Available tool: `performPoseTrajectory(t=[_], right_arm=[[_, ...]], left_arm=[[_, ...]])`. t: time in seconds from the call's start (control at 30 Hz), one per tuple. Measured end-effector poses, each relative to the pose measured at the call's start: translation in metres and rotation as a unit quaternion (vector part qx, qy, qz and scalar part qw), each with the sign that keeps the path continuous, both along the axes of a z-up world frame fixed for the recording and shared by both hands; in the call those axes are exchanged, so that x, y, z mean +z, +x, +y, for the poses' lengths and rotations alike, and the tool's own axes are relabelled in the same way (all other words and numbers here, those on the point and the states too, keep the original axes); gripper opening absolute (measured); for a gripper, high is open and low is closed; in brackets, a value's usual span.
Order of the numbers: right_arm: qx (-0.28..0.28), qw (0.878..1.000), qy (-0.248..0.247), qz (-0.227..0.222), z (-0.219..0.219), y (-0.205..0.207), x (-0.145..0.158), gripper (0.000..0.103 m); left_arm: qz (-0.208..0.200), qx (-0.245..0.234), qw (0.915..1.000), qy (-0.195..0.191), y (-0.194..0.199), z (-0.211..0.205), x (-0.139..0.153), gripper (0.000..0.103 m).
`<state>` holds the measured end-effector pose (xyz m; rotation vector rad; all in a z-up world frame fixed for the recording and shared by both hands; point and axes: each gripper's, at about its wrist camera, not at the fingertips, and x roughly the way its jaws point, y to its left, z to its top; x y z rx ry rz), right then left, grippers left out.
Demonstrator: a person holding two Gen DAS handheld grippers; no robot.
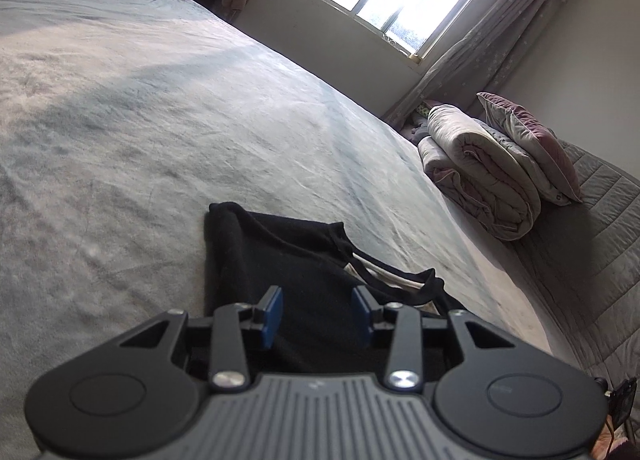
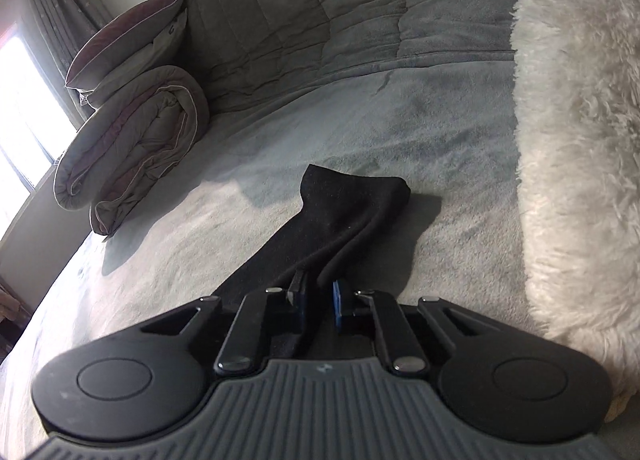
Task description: Fold clothes
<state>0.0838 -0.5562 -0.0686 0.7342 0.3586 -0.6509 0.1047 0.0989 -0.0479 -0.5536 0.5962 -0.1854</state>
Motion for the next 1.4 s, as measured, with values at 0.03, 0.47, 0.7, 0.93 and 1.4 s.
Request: performPoseTrajectory(t=[0.03, 0.47, 0.7, 0.93, 1.4], right_arm=[[0.002, 1.000, -0.003, -0.002, 0.001, -0.001, 0.002, 0.006], [0.108, 0.984, -0.082, -0.112, 0.067, -0.006, 0.104, 0.006], [0.193, 0.961, -0.123, -0.153, 0.135, 0.002, 0.162, 0.006], [0.269, 0.940, -0.126, -0.170, 0.202, 0.008, 0.183, 0.006], [0.421, 0.891, -0.092, -0.138, 0.330, 0.035, 0.144, 0.006]], left_arm=[[0.002, 0.000, 1.0000, -0.001, 0.001, 0.000, 0.000, 0.039], [-0.005, -0.015, 0.9997, -0.020, -0.002, 0.007, 0.011, 0.039], [-0.012, -0.015, 0.9994, -0.030, -0.005, 0.020, 0.019, 0.039], [-0.007, -0.026, 0.9989, -0.039, -0.007, 0.030, 0.021, 0.039], [-0.015, -0.034, 0.9974, -0.061, -0.011, 0.042, 0.024, 0.039]])
